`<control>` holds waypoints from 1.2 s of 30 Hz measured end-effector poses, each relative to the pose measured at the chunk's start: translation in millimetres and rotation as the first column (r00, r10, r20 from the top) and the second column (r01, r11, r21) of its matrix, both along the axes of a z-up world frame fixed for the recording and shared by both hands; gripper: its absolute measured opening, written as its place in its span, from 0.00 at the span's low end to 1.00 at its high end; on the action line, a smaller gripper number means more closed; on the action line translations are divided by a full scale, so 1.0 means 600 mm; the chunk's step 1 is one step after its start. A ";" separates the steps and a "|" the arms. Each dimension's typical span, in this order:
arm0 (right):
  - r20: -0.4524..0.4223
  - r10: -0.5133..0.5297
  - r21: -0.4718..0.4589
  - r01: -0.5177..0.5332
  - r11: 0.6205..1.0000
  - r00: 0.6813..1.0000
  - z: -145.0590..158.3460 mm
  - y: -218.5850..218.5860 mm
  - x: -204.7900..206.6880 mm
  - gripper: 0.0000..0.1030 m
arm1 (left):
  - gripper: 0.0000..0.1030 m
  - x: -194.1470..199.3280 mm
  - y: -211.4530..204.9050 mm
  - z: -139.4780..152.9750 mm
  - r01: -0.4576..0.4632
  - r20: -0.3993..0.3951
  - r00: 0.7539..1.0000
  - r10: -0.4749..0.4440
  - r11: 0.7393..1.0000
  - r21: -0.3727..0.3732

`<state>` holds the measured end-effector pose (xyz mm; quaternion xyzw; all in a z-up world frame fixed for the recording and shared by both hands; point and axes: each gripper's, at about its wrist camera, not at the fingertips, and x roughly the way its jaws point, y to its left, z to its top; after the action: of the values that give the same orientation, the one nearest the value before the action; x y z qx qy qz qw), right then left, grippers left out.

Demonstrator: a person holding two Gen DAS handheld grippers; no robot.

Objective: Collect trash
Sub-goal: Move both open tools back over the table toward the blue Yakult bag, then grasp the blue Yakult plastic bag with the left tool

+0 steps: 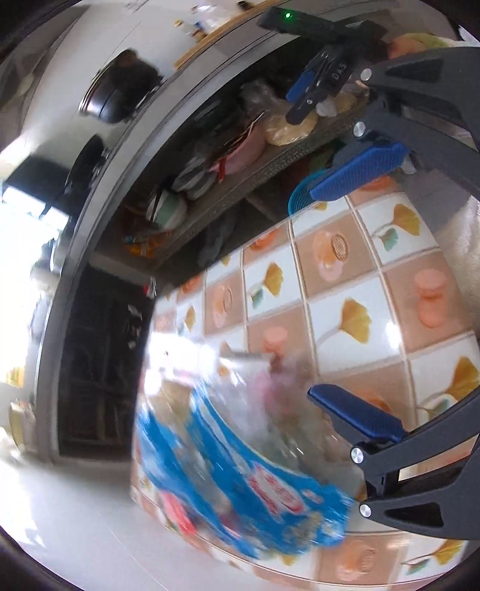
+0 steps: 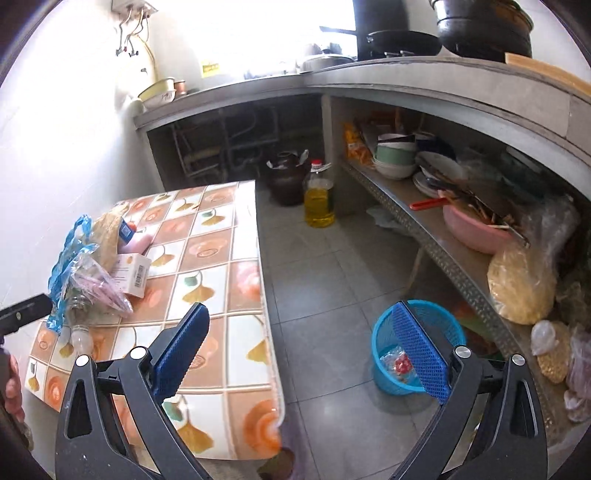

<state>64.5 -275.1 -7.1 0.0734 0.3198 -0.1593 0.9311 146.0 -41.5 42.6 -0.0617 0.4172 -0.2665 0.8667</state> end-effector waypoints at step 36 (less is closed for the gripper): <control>0.012 0.420 0.187 -0.414 0.891 0.908 -0.018 0.203 0.123 0.92 | 0.94 -0.023 0.222 -0.066 -0.185 0.094 0.978 0.188 0.982 -0.037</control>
<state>138.3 -153.1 -18.2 0.0870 0.3550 0.0734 0.9279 132.2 91.5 2.9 -0.0997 0.3631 -0.1926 0.9062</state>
